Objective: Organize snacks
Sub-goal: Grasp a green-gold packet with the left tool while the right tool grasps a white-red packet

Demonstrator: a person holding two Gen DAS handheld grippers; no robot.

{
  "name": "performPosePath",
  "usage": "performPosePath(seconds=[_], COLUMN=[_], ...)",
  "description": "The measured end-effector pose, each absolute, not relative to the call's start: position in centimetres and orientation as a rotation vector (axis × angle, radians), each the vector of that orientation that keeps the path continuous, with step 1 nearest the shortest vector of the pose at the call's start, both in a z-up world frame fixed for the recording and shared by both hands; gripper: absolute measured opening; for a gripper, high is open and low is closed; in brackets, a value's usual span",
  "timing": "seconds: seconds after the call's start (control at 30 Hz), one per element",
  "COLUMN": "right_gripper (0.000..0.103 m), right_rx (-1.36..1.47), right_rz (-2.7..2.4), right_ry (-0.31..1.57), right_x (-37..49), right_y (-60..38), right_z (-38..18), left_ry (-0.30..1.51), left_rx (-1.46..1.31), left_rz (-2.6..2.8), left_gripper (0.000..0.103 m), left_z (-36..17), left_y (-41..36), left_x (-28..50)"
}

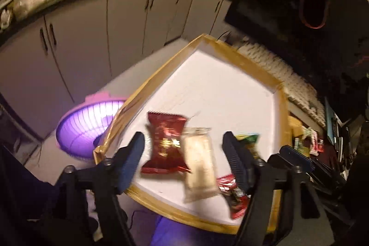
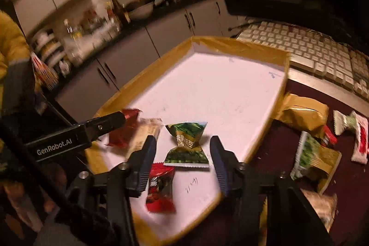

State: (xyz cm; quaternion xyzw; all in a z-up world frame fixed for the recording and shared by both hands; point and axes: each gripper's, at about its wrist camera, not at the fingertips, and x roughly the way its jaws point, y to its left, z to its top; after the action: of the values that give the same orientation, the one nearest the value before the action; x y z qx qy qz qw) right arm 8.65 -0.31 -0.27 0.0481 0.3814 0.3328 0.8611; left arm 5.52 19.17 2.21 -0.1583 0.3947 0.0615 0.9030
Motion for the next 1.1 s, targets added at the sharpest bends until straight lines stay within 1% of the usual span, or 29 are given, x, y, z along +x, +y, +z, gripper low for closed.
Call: performPosePath(seconds=[0.03, 0.1, 0.27, 0.4, 0.57, 0.77, 0.93, 1.1], right_gripper=[0.050, 0.054, 0.055, 0.055, 0.055, 0.055, 0.055, 0.055], right_rx=[0.128, 0.178, 0.290, 0.357, 0.440, 0.528, 0.564, 0.635], right_rz=[0.710, 0.729, 0.675, 0.569, 0.426, 0.369, 0.343, 0.339], right_ry=[0.791, 0.775, 0.750, 0.749, 0.780, 0.780, 0.762, 0.749], right_x=[8.4, 7.8, 6.9, 7.4, 8.6, 9.3, 9.5, 9.6], right_y=[-1.2, -3.3, -10.0, -15.4, -20.8, -23.3, -23.9, -25.4], right_z=[0.1, 0.6, 0.8, 0.0, -1.7, -3.6, -4.8, -5.7], left_ry=[0.802, 0.774, 0.748, 0.783, 0.849, 0.900, 0.984, 0.992], left_rx=[-0.320, -0.321, -0.275, -0.218, -0.203, -0.145, -0.112, -0.083], left_rz=[0.112, 0.064, -0.085, -0.192, -0.274, -0.329, -0.332, -0.249], left_gripper=[0.073, 0.075, 0.076, 0.077, 0.077, 0.077, 0.077, 0.076], left_z=[2.7, 3.7, 5.4, 5.5, 4.3, 3.4, 1.7, 0.8], left_y=[18.6, 17.1, 12.0, 7.7, 3.8, 0.3, -2.0, -3.0], left_x=[5.2, 4.7, 3.3, 3.5, 4.2, 6.0, 8.8, 11.1])
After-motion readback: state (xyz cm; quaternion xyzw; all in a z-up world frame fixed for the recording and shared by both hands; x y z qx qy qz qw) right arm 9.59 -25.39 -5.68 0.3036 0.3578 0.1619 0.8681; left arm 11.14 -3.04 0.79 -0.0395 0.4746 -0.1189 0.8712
